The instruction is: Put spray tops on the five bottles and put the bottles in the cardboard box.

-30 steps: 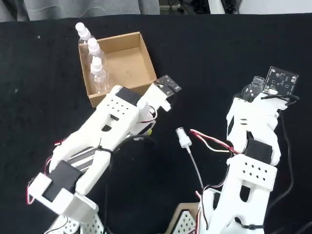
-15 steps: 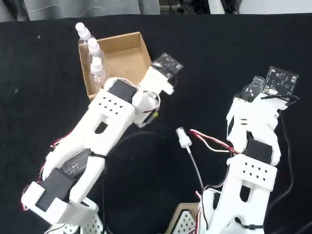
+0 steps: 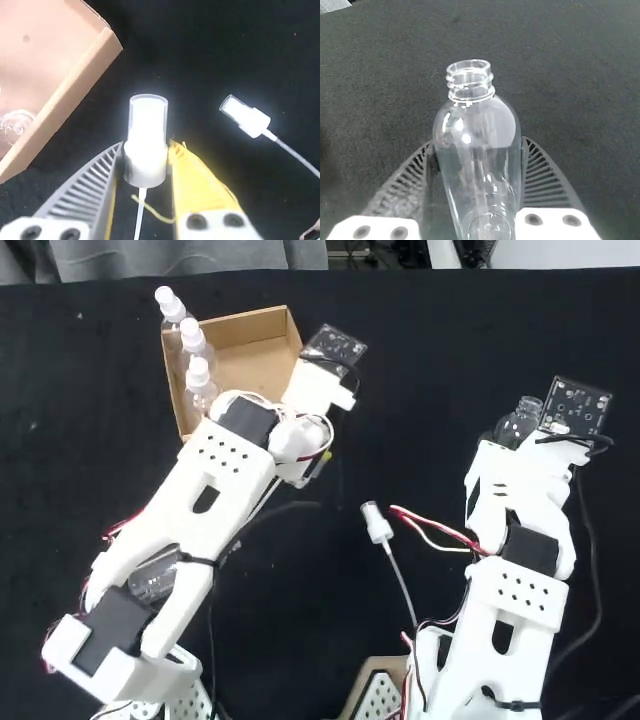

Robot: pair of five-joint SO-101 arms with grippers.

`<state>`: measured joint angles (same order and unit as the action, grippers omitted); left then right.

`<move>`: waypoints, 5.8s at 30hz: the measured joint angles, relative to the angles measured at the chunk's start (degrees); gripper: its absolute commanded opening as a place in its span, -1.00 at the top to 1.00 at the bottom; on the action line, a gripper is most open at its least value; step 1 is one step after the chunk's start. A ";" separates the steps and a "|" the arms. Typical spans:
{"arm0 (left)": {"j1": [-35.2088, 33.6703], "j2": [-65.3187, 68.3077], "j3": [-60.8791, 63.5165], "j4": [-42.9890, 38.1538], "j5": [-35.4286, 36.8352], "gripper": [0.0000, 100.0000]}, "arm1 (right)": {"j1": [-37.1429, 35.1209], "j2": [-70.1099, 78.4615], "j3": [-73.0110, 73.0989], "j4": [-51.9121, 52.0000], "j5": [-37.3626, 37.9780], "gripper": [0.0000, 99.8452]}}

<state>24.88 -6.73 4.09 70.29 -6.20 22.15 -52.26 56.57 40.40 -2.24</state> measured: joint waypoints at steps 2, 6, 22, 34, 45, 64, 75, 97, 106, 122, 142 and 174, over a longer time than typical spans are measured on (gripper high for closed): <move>0.00 -1.67 0.35 -1.49 0.79 0.94 | 0.00 0.00 0.00 0.00 0.00 0.77; 0.00 -6.86 4.22 -4.84 2.02 0.94 | 0.00 0.00 0.00 0.00 0.00 0.77; -1.93 -31.12 25.32 -19.69 7.38 0.94 | -0.53 0.00 0.00 0.00 0.00 0.77; -6.68 -43.34 37.89 -27.78 12.75 0.94 | -7.30 0.00 0.00 0.00 0.00 0.77; -16.00 -53.10 48.70 -34.02 20.22 0.94 | -15.38 0.00 1.05 0.00 0.00 0.77; -19.78 -67.69 54.24 -34.46 22.07 0.94 | -28.22 -0.09 1.85 0.88 0.00 0.77; -20.48 -69.36 54.24 -34.46 22.51 0.94 | -34.64 -0.09 1.85 2.64 0.00 0.77; -33.67 -69.63 46.77 -28.13 36.57 0.94 | -41.23 -14.86 8.79 4.92 4.40 0.77; -37.63 -69.63 46.77 -28.13 43.52 0.94 | -46.42 -17.41 11.25 4.92 4.92 0.77; -38.33 -69.63 46.77 -28.13 49.93 0.94 | -55.65 -18.37 21.54 -7.47 11.43 0.77; -32.09 -71.91 44.40 -25.67 52.04 0.94 | -61.01 -18.37 23.38 -7.65 15.74 0.77; -25.76 -82.37 52.04 -27.87 46.15 0.94 | -64.18 -18.37 25.85 -13.54 15.74 0.77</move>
<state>-0.88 -89.10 56.13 42.42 39.96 -42.02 -70.64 82.42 26.86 13.49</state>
